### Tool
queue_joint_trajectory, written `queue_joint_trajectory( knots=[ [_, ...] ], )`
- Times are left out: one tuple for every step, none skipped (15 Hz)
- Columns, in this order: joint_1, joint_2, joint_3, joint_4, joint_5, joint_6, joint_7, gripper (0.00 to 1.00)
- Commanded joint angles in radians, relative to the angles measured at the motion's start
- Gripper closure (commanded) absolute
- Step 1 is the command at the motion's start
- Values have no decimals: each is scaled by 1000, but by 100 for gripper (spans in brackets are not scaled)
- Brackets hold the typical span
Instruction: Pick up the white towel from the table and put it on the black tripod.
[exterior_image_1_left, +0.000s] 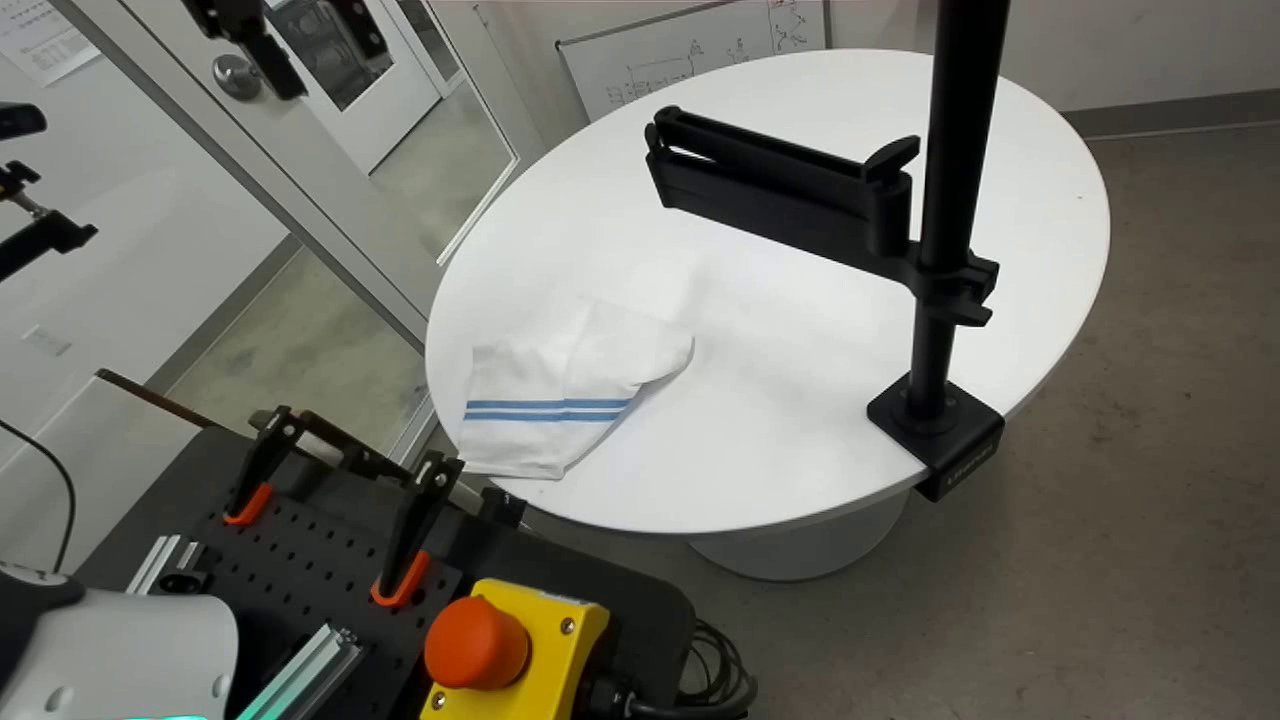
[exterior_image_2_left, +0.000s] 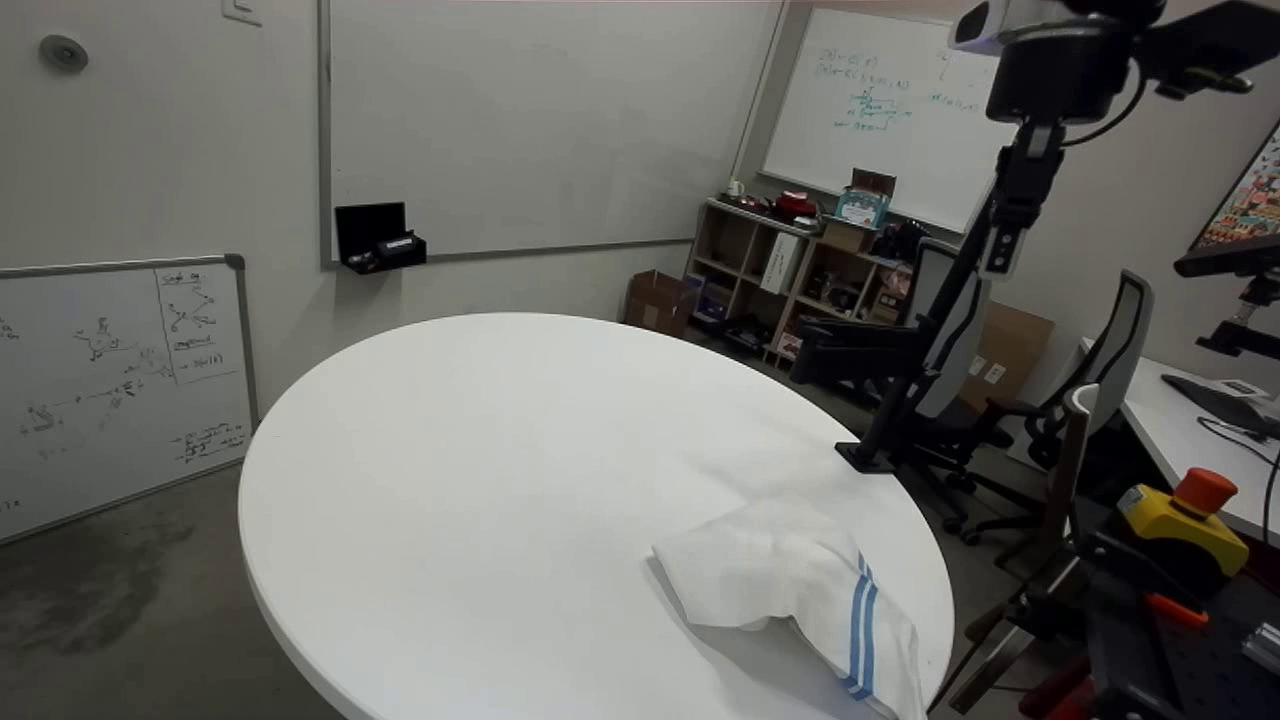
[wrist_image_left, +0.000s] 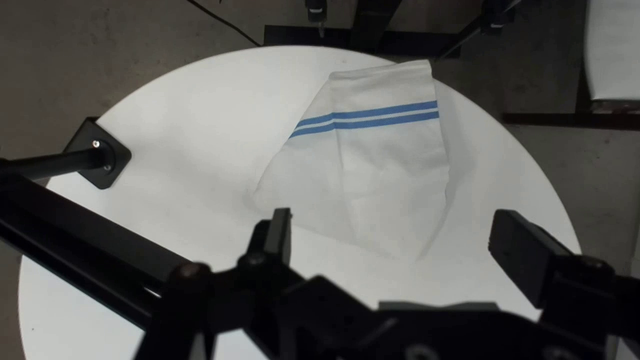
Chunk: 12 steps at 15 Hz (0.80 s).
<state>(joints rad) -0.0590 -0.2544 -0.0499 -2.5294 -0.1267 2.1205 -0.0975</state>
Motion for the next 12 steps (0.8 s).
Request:
queue_joint_trajectory(
  knots=[
    [-9, 127, -2, -12, -44, 182, 24, 0],
    [-11, 165, -2, -5, -45, 227, 32, 0],
    [-14, 200, -2, 0, -50, 280, 41, 0],
    [-16, 233, -3, 7, -53, 320, 49, 0],
    [-18, 269, -5, 11, -59, 366, 60, 0],
    [-19, 300, -6, 13, -67, 407, 69, 0],
    [-19, 328, -8, 11, -76, 441, 83, 0],
    [-17, 355, -11, 8, -90, 472, 101, 0],
    [-13, 383, -14, 6, -99, 495, 114, 0],
    [-8, 409, -19, 4, -113, 515, 132, 0],
    [-4, 435, -24, 5, -124, 536, 146, 0],
    [1, 460, -30, 7, -134, 555, 162, 0]
  ],
)
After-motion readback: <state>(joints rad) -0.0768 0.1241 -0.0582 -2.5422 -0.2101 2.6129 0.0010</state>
